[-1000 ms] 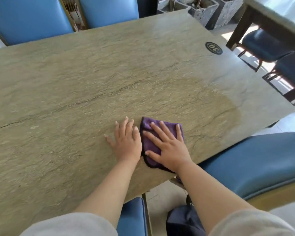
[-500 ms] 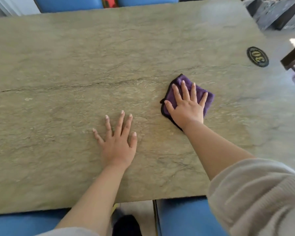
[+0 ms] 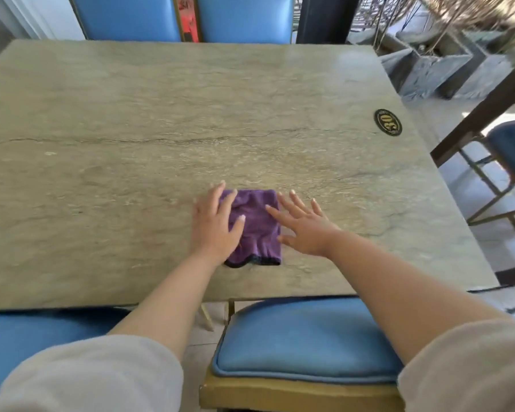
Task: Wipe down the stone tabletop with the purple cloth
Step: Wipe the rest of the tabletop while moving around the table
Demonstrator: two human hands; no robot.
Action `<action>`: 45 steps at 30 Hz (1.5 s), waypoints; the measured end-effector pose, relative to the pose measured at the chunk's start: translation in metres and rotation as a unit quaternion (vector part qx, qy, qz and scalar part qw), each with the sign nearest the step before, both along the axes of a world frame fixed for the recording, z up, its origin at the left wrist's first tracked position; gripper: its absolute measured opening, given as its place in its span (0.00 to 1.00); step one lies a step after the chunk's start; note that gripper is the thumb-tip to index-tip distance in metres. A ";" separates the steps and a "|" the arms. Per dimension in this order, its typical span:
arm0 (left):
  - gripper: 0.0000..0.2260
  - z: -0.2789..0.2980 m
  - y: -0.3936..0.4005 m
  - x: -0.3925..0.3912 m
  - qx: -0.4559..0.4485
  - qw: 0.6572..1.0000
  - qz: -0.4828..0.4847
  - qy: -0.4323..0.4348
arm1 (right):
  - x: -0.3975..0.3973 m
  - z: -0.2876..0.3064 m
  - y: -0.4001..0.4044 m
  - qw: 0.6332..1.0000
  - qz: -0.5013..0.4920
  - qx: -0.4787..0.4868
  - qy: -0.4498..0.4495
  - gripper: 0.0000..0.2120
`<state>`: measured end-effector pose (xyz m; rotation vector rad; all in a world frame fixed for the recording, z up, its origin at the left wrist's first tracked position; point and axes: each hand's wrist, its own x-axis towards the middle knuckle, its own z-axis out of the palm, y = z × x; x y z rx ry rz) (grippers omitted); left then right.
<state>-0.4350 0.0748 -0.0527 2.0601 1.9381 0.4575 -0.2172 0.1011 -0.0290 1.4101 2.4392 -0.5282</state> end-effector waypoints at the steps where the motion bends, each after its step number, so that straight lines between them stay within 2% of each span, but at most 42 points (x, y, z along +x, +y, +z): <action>1: 0.28 0.000 -0.006 0.017 -0.031 0.998 -0.040 0.031 | 0.016 -0.001 -0.002 0.999 -0.037 -0.007 -0.011 0.34; 3: 0.31 -0.008 -0.014 0.042 -0.102 0.988 -0.039 0.106 | 0.042 -0.003 -0.001 0.993 -0.117 -0.023 -0.017 0.35; 6: 0.32 -0.016 -0.003 0.058 -0.116 0.977 0.012 0.177 | 0.074 -0.008 0.015 0.977 -0.211 -0.011 0.004 0.33; 11: 0.31 -0.018 0.067 0.084 -0.131 0.971 0.031 0.197 | 0.129 -0.030 0.046 0.971 -0.222 0.088 0.019 0.24; 14: 0.29 -0.023 0.086 0.111 -0.095 0.977 0.017 0.191 | 0.136 -0.044 0.048 0.964 -0.221 0.142 0.050 0.23; 16: 0.29 -0.023 0.068 0.124 -0.048 0.977 -0.059 0.200 | 0.135 -0.048 0.049 0.961 -0.218 0.157 0.063 0.23; 18: 0.28 -0.021 0.032 0.131 -0.011 0.961 -0.190 0.201 | 0.137 -0.048 0.049 0.960 -0.218 0.158 0.077 0.23; 21: 0.27 -0.019 -0.021 0.118 0.013 0.911 -0.359 0.205 | 0.138 -0.048 0.048 0.958 -0.219 0.157 0.094 0.22; 23: 0.26 -0.016 -0.021 0.098 0.016 0.881 -0.423 0.211 | 0.138 -0.048 0.048 0.957 -0.219 0.155 0.111 0.22; 25: 0.24 -0.018 0.002 0.090 0.004 0.888 -0.406 0.215 | 0.142 -0.046 0.045 0.951 -0.228 0.148 0.146 0.22; 28: 0.24 -0.022 0.035 0.118 -0.026 0.951 -0.231 0.206 | 0.156 -0.040 0.037 0.921 -0.275 0.118 0.248 0.21; 30: 0.24 -0.024 0.037 0.148 -0.029 0.962 -0.174 0.207 | 0.172 -0.036 0.027 0.891 -0.331 0.099 0.296 0.19; 31: 0.24 -0.025 0.031 0.161 -0.020 0.960 -0.186 0.208 | 0.181 -0.034 0.023 0.880 -0.353 0.104 0.299 0.19; 33: 0.24 -0.025 0.011 0.180 0.015 0.936 -0.283 0.208 | 0.202 -0.029 0.015 0.874 -0.380 0.117 0.279 0.18; 36: 0.23 -0.026 -0.016 0.191 0.040 0.859 -0.464 0.214 | 0.231 -0.024 0.006 0.889 -0.381 0.127 0.222 0.19; 39: 0.22 -0.021 -0.002 0.192 0.054 0.828 -0.524 0.195 | 0.256 -0.025 0.005 0.899 -0.376 0.162 0.155 0.20; 41: 0.22 -0.025 0.022 0.198 0.053 0.842 -0.499 0.196 | 0.273 -0.029 0.012 0.903 -0.373 0.168 0.129 0.20; 45: 0.23 -0.029 0.078 0.235 0.019 0.932 -0.296 0.210 | 0.306 -0.040 0.036 0.923 -0.310 0.151 0.169 0.23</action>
